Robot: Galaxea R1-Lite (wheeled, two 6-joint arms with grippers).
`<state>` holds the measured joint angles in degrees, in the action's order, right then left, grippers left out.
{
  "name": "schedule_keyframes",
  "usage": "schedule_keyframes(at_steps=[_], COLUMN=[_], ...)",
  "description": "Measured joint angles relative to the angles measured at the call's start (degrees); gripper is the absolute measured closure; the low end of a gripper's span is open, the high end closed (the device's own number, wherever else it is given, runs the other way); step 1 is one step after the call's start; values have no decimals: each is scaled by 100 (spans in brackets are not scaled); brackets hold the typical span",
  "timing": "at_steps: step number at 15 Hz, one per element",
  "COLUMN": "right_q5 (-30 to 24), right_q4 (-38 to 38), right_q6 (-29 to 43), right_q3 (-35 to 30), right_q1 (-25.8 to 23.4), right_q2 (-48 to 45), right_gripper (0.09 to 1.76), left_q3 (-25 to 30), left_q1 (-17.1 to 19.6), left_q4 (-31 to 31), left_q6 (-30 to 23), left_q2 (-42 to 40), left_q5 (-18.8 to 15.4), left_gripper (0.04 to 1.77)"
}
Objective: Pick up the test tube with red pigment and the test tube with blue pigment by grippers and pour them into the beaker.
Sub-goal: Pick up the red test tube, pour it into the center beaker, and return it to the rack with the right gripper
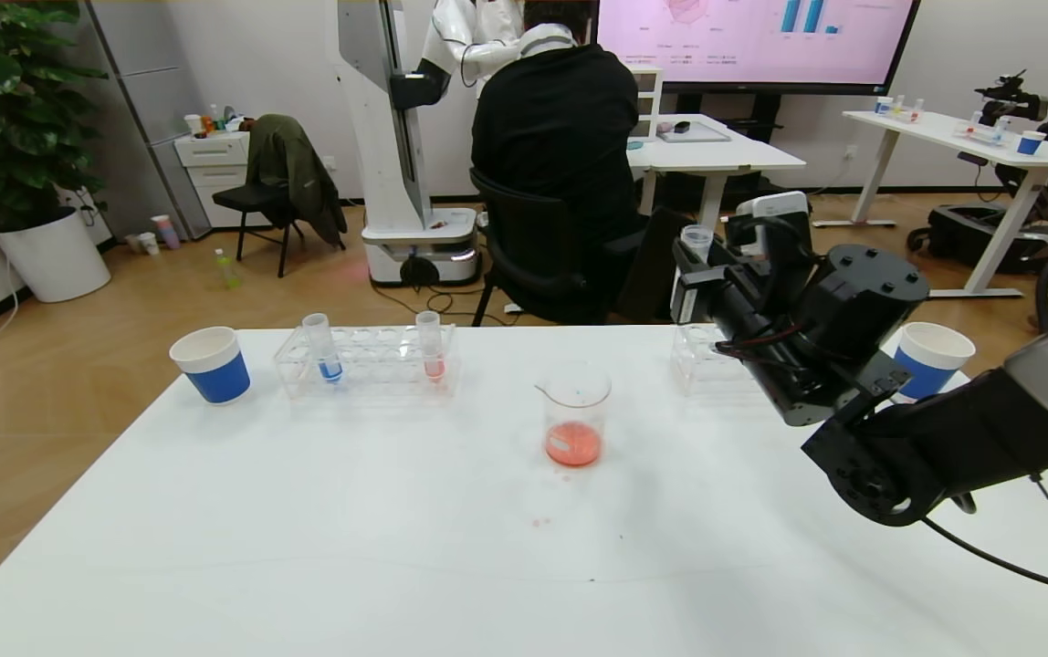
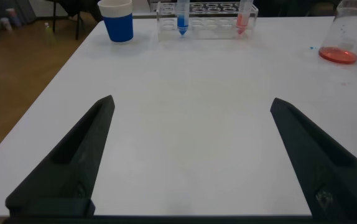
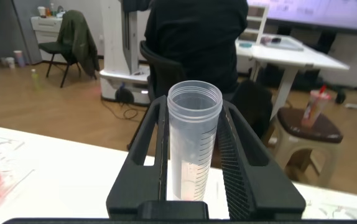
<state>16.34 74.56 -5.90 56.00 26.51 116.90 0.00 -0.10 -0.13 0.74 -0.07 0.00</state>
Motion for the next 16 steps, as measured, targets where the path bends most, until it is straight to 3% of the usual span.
schedule_keyframes(at_steps=[3,7,11,16], right_q5=[34,-35,-430,-986], right_q4=[-839,-990,-1541,-2326], right_q6=[590,603,511,494], right_q3=[-143,-306,-179,479], right_q1=[-48,-480,-1652,-3252], right_q2=[-491,-837,-959,-984], right_gripper=[134,134,134,134], left_q3=[0,0,0,0], left_q1=[0,0,0,0], left_q4=[0,0,0,0], left_q6=[5,5,2,5], left_q2=[0,0,0,0], left_q5=[0,0,0,0], left_gripper=[6,6,6,6])
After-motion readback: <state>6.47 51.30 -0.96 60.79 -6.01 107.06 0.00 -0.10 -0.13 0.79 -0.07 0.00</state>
